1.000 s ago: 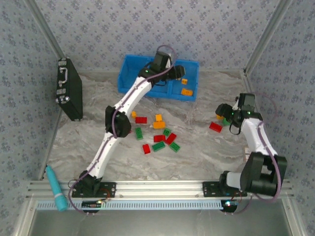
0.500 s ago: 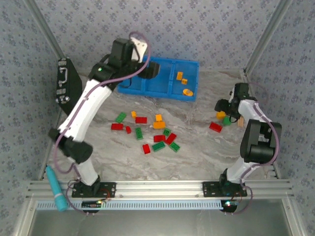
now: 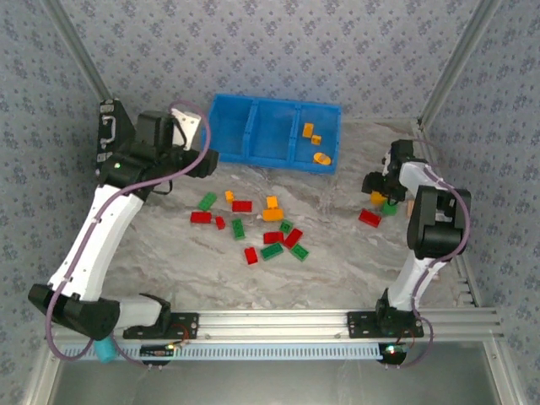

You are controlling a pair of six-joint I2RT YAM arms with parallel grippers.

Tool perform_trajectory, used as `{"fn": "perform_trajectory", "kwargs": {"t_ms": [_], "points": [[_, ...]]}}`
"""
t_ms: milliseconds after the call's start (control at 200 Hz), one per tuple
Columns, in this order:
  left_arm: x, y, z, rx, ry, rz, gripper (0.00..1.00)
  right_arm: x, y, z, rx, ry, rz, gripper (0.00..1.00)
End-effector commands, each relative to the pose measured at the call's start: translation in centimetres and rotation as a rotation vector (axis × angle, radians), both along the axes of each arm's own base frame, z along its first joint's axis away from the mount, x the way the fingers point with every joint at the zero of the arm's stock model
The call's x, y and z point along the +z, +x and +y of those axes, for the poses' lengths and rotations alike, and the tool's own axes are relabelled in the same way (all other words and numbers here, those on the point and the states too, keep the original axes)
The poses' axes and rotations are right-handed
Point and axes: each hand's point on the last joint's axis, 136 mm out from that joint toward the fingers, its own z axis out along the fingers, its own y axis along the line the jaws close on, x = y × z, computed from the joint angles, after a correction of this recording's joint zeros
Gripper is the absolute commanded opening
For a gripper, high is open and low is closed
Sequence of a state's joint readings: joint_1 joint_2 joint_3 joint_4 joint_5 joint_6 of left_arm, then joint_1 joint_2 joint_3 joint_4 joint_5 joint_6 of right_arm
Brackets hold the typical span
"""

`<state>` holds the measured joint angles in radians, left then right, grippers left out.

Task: Sort the legos into containers by color
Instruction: Pick up the lego from the middle-right of the table.

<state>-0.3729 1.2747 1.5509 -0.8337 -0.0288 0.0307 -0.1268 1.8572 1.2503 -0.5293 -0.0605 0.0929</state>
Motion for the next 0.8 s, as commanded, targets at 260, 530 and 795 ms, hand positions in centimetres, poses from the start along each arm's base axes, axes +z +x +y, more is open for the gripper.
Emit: {"fn": "perform_trajectory", "kwargs": {"t_ms": [260, 530, 795], "points": [[-1.4, -0.9, 1.4, -0.001, 0.056, 0.047, 0.88, -1.9, -1.1, -0.8, 0.012, -0.11, 0.106, 0.66], [-0.8, -1.0, 2.0, -0.004, 0.086, 0.028, 0.88, -0.9, -0.8, -0.6, 0.019, -0.118, 0.101, 0.42], [-1.4, -1.8, 3.2, 0.024, 0.086, 0.016, 0.89, 7.6, 1.3, 1.4, 0.031, -0.08, -0.06, 0.38]]}}
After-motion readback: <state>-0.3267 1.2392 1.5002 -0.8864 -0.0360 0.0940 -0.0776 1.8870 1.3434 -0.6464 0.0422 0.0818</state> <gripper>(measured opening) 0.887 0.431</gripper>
